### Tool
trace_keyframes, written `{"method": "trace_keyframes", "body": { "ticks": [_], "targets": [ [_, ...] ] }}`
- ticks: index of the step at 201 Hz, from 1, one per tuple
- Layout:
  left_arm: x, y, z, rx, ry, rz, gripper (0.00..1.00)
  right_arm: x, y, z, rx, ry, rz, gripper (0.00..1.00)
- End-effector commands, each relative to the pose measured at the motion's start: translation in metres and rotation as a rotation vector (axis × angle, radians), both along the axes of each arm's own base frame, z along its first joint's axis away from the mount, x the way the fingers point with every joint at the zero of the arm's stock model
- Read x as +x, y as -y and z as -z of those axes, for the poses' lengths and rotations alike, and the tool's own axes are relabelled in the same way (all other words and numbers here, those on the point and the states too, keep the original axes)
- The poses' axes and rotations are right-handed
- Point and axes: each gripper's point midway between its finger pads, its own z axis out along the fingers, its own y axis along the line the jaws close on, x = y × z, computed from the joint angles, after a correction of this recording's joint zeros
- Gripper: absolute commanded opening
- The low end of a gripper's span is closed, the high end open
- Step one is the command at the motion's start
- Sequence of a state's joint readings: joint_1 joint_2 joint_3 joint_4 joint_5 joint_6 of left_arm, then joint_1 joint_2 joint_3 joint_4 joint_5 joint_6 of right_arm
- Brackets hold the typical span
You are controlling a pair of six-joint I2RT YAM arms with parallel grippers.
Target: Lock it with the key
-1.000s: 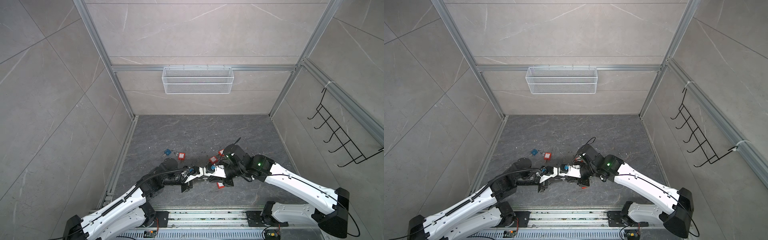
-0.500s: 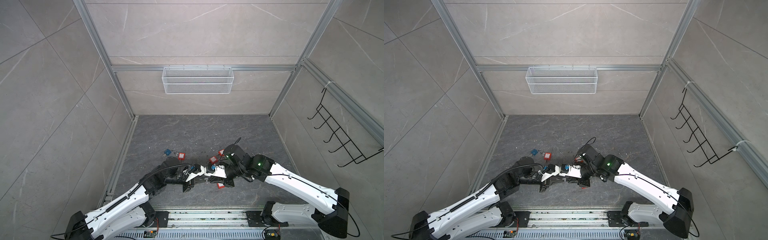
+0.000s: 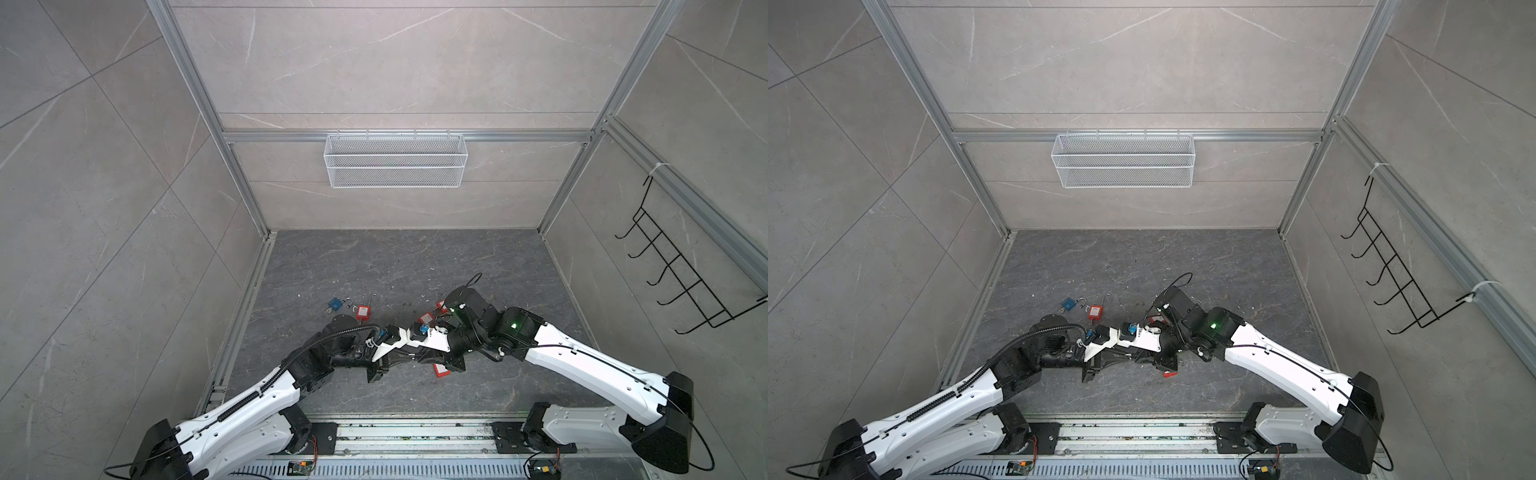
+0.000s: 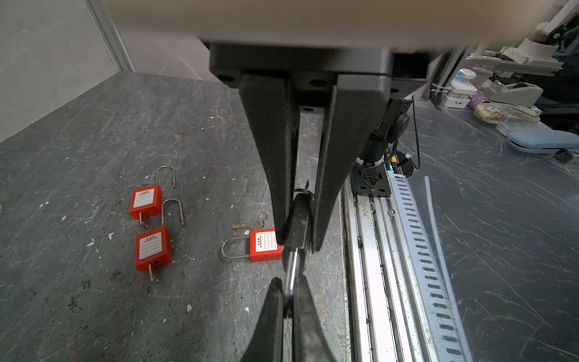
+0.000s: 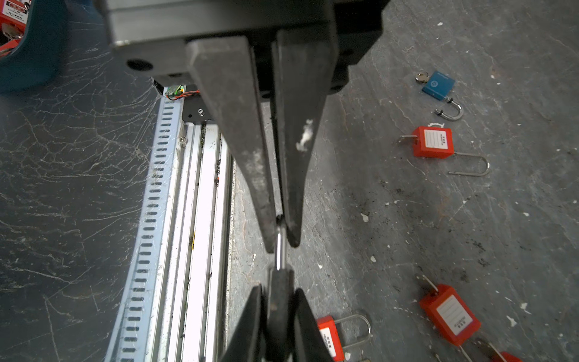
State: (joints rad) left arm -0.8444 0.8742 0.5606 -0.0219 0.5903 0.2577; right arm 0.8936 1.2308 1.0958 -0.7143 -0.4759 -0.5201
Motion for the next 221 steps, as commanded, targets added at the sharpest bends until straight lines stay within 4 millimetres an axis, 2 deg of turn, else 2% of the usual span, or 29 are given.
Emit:
{"method": "trace_keyframes", "body": {
  "ticks": [1, 14, 26, 50, 68, 111, 153, 221],
  "targets": [
    [-0.005, 0.002, -0.033, -0.033, 0.13, 0.042, 0.0, 0.004, -0.02, -0.044, 0.157, 0.131, -0.04, 0.24],
    [-0.003, -0.007, -0.032, 0.003, 0.128, 0.03, 0.0, 0.003, -0.002, -0.037, 0.106, 0.15, -0.002, 0.36],
    [-0.002, -0.012, -0.032, 0.023, 0.126, 0.022, 0.0, 0.001, 0.013, -0.034, 0.077, 0.173, 0.027, 0.4],
    [-0.003, -0.015, -0.029, 0.061, 0.119, 0.031, 0.0, -0.007, 0.036, -0.033, 0.034, 0.183, 0.057, 0.42],
    [-0.004, -0.014, -0.028, 0.075, 0.11, 0.043, 0.0, -0.011, 0.043, -0.036, 0.015, 0.173, 0.065, 0.4],
    [-0.003, -0.008, -0.031, 0.062, 0.106, 0.061, 0.0, -0.016, 0.032, -0.03, 0.001, 0.098, 0.022, 0.32],
    [-0.003, -0.007, -0.031, 0.064, 0.106, 0.07, 0.0, -0.011, 0.019, -0.024, 0.007, 0.066, 0.015, 0.26],
    [-0.005, -0.007, -0.03, 0.062, 0.104, 0.083, 0.0, 0.0, 0.012, -0.016, 0.003, 0.082, 0.041, 0.2]
  ]
}}
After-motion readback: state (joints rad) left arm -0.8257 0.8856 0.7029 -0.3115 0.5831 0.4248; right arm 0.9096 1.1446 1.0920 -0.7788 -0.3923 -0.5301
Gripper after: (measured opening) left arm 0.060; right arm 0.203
